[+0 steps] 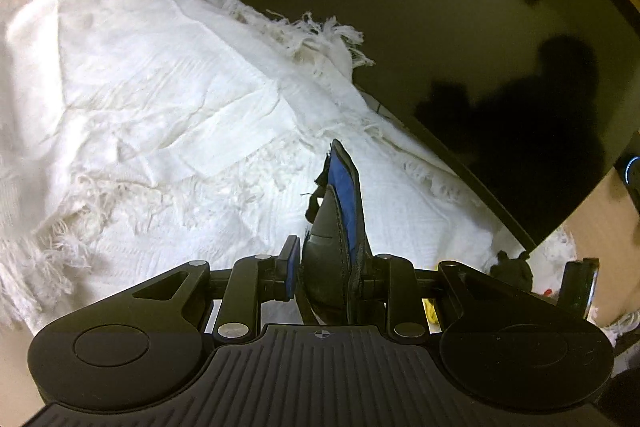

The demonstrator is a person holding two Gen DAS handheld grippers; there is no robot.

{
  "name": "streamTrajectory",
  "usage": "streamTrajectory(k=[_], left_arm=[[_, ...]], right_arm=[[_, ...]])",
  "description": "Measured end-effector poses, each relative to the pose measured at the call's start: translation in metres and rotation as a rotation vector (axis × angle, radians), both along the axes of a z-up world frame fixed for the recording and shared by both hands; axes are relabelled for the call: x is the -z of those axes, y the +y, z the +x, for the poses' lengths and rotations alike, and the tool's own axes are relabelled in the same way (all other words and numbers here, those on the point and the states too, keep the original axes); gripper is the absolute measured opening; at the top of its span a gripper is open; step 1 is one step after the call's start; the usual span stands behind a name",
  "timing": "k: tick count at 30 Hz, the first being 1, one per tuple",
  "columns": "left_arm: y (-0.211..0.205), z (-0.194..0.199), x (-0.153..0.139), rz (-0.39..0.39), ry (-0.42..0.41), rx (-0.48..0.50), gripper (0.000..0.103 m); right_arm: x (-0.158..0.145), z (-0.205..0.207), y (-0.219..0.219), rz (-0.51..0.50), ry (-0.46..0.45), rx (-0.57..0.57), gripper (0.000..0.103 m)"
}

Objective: Organize soft objects
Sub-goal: 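Grasp the yellow-rimmed mesh disc with the right gripper while the left gripper holds the black pad, then carry the black pad and mesh disc over the pink box and release both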

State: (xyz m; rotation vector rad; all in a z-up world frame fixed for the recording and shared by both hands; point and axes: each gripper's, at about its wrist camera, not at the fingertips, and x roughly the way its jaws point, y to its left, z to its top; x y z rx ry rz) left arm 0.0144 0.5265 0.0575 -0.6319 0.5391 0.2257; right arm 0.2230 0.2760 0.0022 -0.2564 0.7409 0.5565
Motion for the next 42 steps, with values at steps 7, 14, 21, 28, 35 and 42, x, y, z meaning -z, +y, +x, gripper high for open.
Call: streamTrajectory(k=[7,14,21,28,35,42], left_arm=[[0.008,0.001,0.005,-0.010,-0.024,-0.014,0.028],[0.008,0.009,0.012,-0.034,-0.033,-0.018,0.028],[0.017,0.007,0.016,-0.073,-0.060,-0.074,0.028],[0.028,0.003,0.013,-0.079,-0.064,-0.093,0.028],[0.032,-0.002,0.005,-0.046,-0.078,-0.116,0.028],[0.000,0.031,-0.014,-0.075,-0.106,-0.003,0.028]], right_arm=[[0.001,0.000,-0.002,-0.030,-0.004,-0.041,0.103],[0.004,-0.004,0.002,-0.027,0.008,0.030,0.103],[0.000,0.003,0.003,-0.060,0.060,-0.001,0.103],[-0.008,-0.009,0.005,-0.063,0.057,-0.001,0.093],[-0.032,-0.045,-0.006,-0.085,-0.097,-0.015,0.092],[-0.084,-0.087,-0.028,-0.104,-0.239,-0.023,0.092]])
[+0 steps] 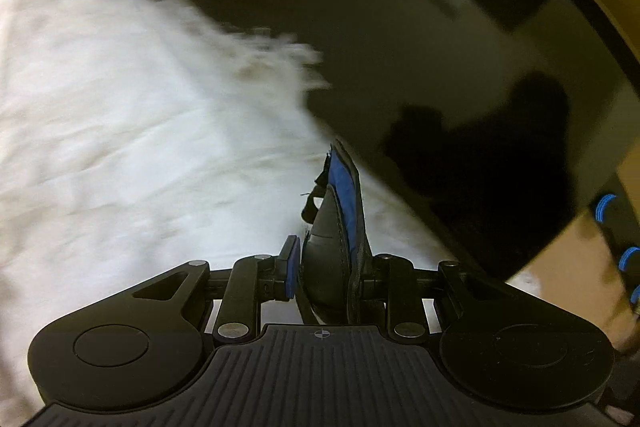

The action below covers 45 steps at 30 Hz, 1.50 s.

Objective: Organize soft objects
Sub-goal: 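Carry the black pad and mesh disc over the pink box and release both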

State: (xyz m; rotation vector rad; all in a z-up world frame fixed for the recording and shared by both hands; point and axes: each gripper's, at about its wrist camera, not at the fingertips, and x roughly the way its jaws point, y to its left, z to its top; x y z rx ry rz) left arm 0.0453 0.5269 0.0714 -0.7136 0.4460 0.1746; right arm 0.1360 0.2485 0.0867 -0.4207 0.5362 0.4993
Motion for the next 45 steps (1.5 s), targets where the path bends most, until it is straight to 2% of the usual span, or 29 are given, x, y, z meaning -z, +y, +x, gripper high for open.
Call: streamTrajectory(k=[5,10,13,17,20,26,29,32,34,35,37,39,43,45], left_arm=[[-0.041,0.046,-0.044,0.028,-0.075,0.148,0.028],[-0.108,0.082,-0.083,0.065,-0.137,0.295,0.028],[-0.156,0.102,-0.097,0.051,-0.150,0.405,0.028],[-0.229,0.129,-0.107,0.045,-0.127,0.539,0.029],[-0.290,0.153,-0.110,0.043,-0.111,0.624,0.029],[-0.410,0.169,-0.093,-0.029,-0.057,0.784,0.029],[-0.468,0.178,-0.079,0.017,0.028,0.813,0.029],[-0.515,0.178,-0.058,0.059,-0.012,0.832,0.030],[-0.536,0.182,-0.040,0.067,-0.004,0.853,0.031],[-0.545,0.185,-0.032,0.083,0.033,0.869,0.030],[-0.568,0.191,-0.010,0.180,0.168,0.884,0.030],[-0.574,0.192,-0.001,0.227,0.220,0.866,0.030],[-0.552,0.183,-0.017,0.186,0.150,0.813,0.030],[-0.545,0.176,-0.031,0.206,0.122,0.787,0.030]], right_arm=[[-0.054,-0.024,-0.047,0.043,-0.110,0.048,0.092],[-0.094,-0.049,-0.123,0.060,-0.227,0.219,0.093],[-0.101,-0.068,-0.176,0.059,-0.259,0.338,0.093],[-0.090,-0.101,-0.235,-0.019,-0.311,0.498,0.093],[-0.072,-0.127,-0.273,-0.030,-0.320,0.528,0.093],[-0.040,-0.155,-0.337,0.109,-0.211,0.619,0.093],[-0.026,-0.162,-0.358,0.204,-0.181,0.629,0.093],[-0.006,-0.169,-0.366,0.252,-0.144,0.625,0.093],[0.008,-0.170,-0.368,0.262,-0.127,0.614,0.093],[0.015,-0.169,-0.367,0.257,-0.117,0.613,0.093],[0.023,-0.166,-0.367,0.237,-0.111,0.612,0.093],[0.027,-0.163,-0.367,0.220,-0.123,0.620,0.093],[0.025,-0.146,-0.370,0.213,-0.149,0.652,0.093],[0.020,-0.129,-0.373,0.200,-0.182,0.694,0.093]])
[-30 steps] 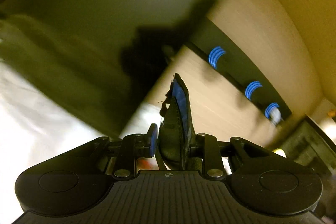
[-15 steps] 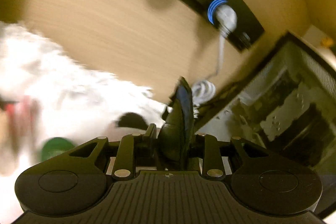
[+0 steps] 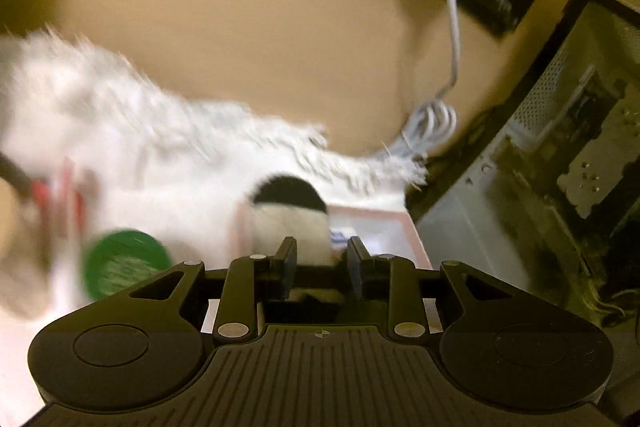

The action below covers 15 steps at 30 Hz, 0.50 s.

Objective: Organize soft objects
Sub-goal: 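Carry the black pad and mesh disc over the pink box and release both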

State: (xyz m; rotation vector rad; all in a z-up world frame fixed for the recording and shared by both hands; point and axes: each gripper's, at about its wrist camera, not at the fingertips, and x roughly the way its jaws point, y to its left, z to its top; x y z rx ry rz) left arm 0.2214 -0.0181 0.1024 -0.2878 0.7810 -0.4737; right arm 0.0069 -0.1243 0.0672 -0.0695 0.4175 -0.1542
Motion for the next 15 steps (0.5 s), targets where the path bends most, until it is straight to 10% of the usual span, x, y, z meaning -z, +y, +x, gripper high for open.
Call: streamTrajectory(k=[15], left_arm=[[0.144,-0.104,-0.008,0.057,-0.009,-0.253,0.030]], right_arm=[[0.036,0.156,-0.051,0.398,0.209,0.258,0.095]])
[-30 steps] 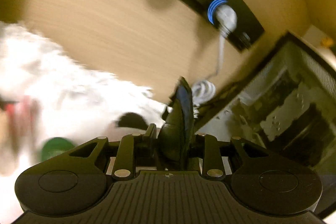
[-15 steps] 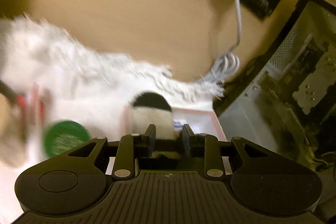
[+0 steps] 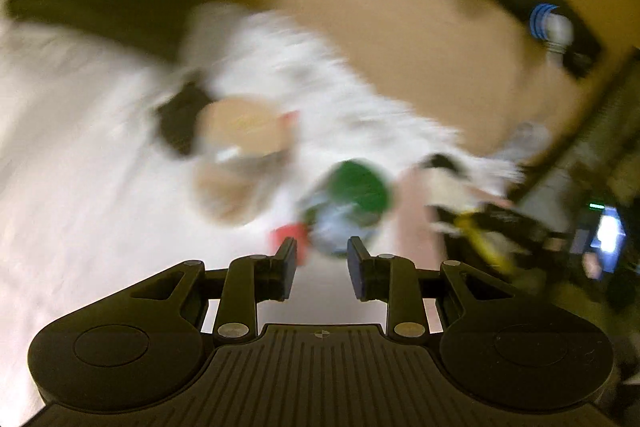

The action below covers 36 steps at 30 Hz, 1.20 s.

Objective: Organize soft objects
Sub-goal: 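Carry the black pad and mesh disc over the pink box and release both, then reach the left gripper to the black plush toy and grasp it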

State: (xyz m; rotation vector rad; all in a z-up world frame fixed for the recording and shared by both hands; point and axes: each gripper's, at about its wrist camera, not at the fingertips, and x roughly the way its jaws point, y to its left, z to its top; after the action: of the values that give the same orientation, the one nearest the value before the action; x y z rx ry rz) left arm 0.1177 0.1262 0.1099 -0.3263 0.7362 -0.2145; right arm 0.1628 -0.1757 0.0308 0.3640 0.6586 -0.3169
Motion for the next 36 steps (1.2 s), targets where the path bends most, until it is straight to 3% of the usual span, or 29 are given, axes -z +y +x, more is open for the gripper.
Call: streamTrajectory(k=[4,8,11,15,20,24,31,36], left_arm=[[0.036,-0.005,0.018,0.023,0.088,-0.151,0.030],[0.055,-0.004,0.018,0.137,0.127,-0.248,0.030],[0.062,-0.004,0.015,0.217,0.115,-0.252,0.030],[0.072,-0.003,0.013,0.218,0.105,-0.227,0.030],[0.083,0.004,0.014,0.176,0.099,-0.207,0.030],[0.102,0.012,0.022,0.114,0.104,-0.196,0.030],[0.159,0.030,0.035,-0.052,0.054,-0.200,0.030],[0.182,0.069,0.037,-0.142,0.007,-0.094,0.030]], right_arm=[[0.002,0.003,0.003,-0.035,0.014,-0.008,0.097],[0.004,0.002,0.000,-0.012,0.028,-0.002,0.101],[-0.005,-0.003,-0.001,-0.023,0.026,-0.027,0.101],[-0.031,-0.022,0.010,-0.102,-0.064,-0.012,0.101],[-0.073,-0.039,0.044,-0.226,-0.161,-0.035,0.101],[-0.100,-0.046,0.075,-0.220,-0.183,-0.133,0.101],[-0.131,-0.037,0.172,-0.346,-0.146,-0.419,0.101],[-0.136,-0.038,0.217,-0.340,-0.103,-0.524,0.101]])
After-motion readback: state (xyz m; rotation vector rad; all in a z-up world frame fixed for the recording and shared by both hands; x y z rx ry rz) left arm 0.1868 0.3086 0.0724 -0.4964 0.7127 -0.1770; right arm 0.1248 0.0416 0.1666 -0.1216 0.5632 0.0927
